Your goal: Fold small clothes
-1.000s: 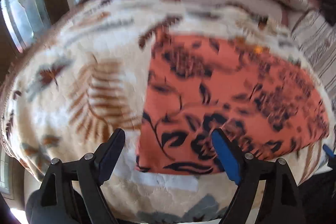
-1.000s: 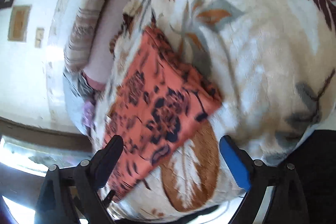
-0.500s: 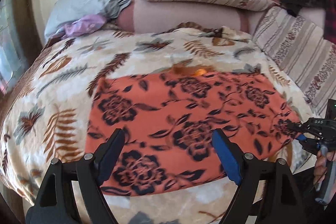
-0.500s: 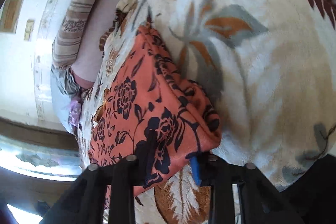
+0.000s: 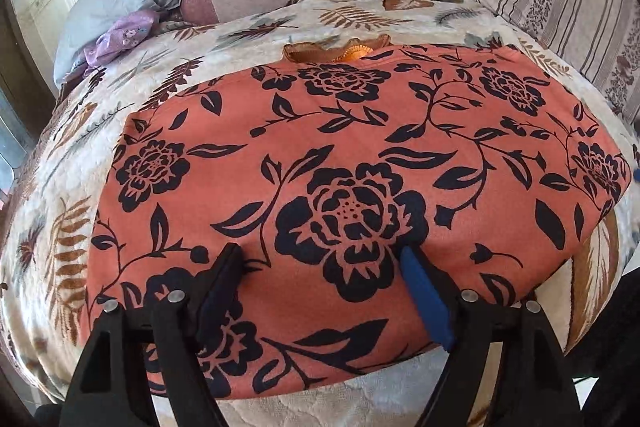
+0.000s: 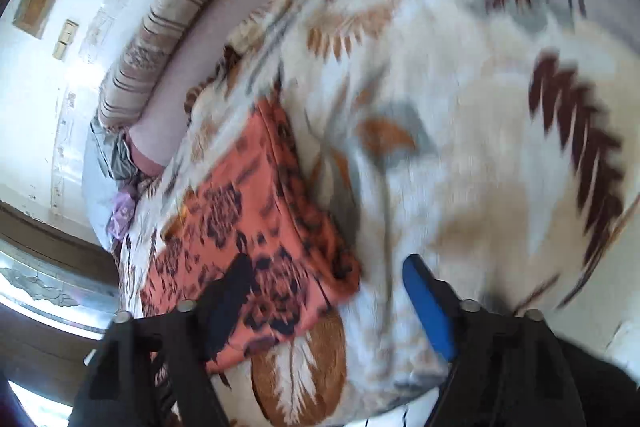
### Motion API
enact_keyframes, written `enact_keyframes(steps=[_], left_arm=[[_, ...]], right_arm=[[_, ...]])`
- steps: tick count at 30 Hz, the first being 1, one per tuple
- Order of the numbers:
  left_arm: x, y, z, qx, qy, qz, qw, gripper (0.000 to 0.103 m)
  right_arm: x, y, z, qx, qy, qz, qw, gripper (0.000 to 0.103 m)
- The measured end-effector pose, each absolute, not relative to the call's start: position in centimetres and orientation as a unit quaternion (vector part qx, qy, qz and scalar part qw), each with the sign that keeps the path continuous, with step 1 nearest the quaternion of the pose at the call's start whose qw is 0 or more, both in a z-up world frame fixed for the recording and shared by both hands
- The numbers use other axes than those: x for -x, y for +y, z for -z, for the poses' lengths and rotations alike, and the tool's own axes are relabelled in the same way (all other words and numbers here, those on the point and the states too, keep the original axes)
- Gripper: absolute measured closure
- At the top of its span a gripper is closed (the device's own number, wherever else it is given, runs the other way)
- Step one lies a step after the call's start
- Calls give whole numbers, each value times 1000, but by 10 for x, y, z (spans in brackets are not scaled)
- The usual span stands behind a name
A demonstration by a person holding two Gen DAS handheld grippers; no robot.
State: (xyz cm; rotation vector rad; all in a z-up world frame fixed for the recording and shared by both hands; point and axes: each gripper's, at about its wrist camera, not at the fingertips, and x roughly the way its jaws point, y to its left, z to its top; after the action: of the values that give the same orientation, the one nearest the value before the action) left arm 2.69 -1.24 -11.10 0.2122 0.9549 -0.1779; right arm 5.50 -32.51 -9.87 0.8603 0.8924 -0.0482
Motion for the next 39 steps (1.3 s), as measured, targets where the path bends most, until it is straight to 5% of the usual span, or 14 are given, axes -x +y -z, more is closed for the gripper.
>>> enact_keyframes(steps=[10, 11, 12, 17, 22, 25, 28, 29, 31, 33, 37, 39], left_arm=[[-24, -11, 115, -94, 444, 94, 886, 19], [-24, -10, 116, -92, 443, 97, 887, 18], [-25, -9, 116, -90, 442, 99, 887, 18], [-27, -7, 117, -83, 435, 107, 890, 15], [-16, 30, 74, -36, 414, 98, 904, 17], [2, 90, 45, 44, 373, 40, 926, 17], [-1, 143, 80, 113, 445, -23, 888, 17], [-6, 153, 107, 120, 503, -22, 856, 47], [-1, 164, 125, 144, 517, 7, 844, 57], [2, 162, 108, 144, 529, 19, 836, 80], [10, 154, 90, 122, 520, 23, 845, 77], [6, 160, 98, 138, 539, 5, 831, 57]], right_arm=[[-227, -313, 138, -346, 518, -52, 781, 29], [-240, -307, 139, -320, 535, -55, 780, 47], [-247, -301, 134, -296, 548, -57, 780, 92], [-242, -287, 100, -231, 527, -8, 818, 87], [-226, -282, 112, -215, 531, 41, 819, 35], [-198, -272, 71, -196, 477, 36, 856, 31], [-172, -245, 41, -196, 449, -21, 871, 28], [-162, -233, 35, -202, 442, -46, 873, 28], [-145, -212, 34, -203, 438, -83, 872, 19], [-133, -190, 52, -195, 464, -114, 856, 16], [-124, -184, 96, -219, 514, -90, 825, 16], [-119, -187, 112, -230, 524, -82, 816, 16]])
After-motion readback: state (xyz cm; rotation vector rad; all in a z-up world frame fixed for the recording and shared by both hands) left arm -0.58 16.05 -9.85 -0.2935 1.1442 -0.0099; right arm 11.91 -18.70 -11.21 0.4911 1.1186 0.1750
